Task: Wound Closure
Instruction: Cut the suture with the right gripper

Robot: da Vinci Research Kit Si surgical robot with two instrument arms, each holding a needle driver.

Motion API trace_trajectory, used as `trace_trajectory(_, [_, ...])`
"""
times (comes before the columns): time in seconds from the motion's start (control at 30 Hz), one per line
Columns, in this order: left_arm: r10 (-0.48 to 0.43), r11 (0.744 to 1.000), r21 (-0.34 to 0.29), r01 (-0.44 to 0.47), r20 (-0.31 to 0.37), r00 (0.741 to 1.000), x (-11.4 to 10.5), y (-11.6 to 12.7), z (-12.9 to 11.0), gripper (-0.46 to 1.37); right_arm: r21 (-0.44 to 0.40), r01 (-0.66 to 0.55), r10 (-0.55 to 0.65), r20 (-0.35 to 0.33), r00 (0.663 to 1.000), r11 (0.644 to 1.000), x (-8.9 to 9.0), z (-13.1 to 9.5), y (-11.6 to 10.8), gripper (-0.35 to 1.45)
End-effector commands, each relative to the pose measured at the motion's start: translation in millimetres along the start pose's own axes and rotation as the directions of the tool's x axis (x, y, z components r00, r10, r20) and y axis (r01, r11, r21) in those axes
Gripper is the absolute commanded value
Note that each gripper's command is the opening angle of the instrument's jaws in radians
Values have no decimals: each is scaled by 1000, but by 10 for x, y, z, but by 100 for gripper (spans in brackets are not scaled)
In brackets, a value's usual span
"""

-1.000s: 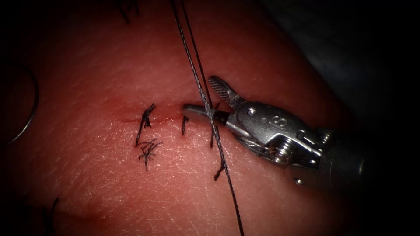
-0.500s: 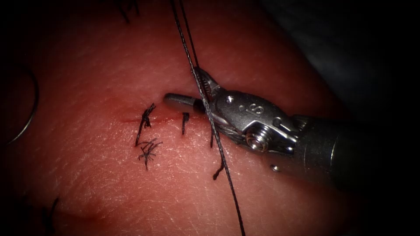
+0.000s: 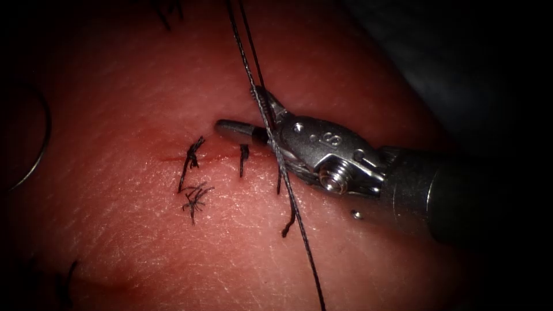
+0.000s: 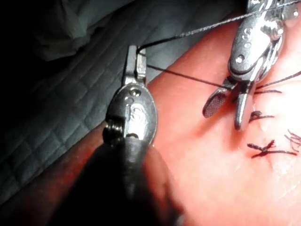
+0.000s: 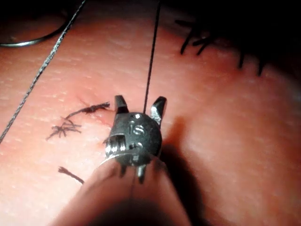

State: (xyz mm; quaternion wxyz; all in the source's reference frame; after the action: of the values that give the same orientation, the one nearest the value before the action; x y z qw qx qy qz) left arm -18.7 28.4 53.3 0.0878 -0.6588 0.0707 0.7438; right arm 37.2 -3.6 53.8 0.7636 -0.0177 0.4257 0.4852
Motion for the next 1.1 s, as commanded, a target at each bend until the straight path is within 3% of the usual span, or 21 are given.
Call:
trace_trajectory(0.03, [0, 1000, -2, 0, -1, 1000, 1, 1, 0, -35, -2, 0, 0, -1, 1000, 1000, 0, 1, 1, 75])
trace_trajectory(0.43, [2, 1000, -6, -2, -7, 1000, 14, 11, 1, -35, -4, 10, -10, 0, 1000, 1000, -2, 15, -2, 73])
trace_trajectory(1.1, [5, 1000, -10, -5, -14, 1000, 17, 17, 2, -35, -7, 21, -21, -2, 1000, 1000, -6, 30, -10, 71])
